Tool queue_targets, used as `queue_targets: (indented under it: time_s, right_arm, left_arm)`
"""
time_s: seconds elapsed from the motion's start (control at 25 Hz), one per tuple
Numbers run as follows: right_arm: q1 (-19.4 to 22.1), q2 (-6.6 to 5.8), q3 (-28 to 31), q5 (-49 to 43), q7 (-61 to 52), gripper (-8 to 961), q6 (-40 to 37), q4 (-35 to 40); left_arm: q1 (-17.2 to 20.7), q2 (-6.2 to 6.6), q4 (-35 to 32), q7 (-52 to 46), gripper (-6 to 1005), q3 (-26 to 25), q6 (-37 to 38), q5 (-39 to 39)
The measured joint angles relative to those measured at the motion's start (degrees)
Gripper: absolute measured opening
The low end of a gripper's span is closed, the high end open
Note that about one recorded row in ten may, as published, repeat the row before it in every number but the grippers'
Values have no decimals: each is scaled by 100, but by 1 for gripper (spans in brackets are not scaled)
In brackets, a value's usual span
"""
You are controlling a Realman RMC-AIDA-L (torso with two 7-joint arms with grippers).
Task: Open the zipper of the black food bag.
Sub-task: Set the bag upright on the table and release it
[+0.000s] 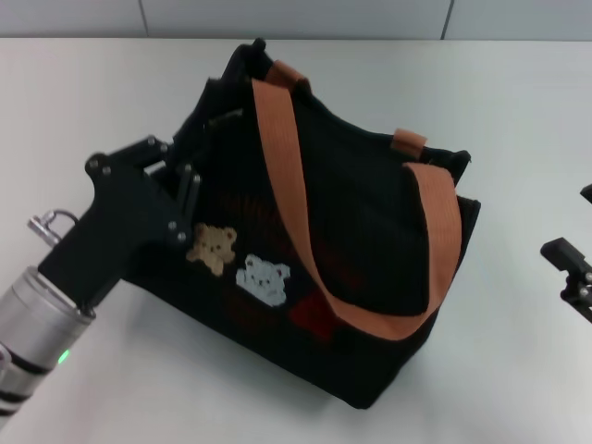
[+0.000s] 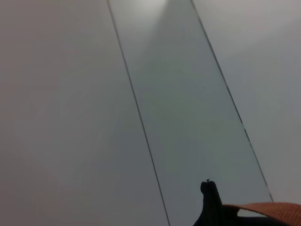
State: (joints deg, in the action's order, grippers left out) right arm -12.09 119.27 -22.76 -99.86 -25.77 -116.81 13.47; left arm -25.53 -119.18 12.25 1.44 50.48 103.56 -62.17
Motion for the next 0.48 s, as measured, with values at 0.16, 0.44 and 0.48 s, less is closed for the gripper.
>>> queue_targets:
  time_s: [0.16, 0.44, 0.48]
  right_arm:
    - [-65, 0, -30, -12, -70, 588, -11, -9]
    - [-202, -6, -448, -49, -356, 722, -62, 30]
    - [-213, -6, -471, -50, -356, 722, -63, 31]
  left_arm:
    - [145, 0, 45, -27, 92, -22, -26, -250]
    - [324, 0, -50, -16, 119, -85, -71, -943]
    - [327, 0, -53, -36, 124, -85, -75, -1049]
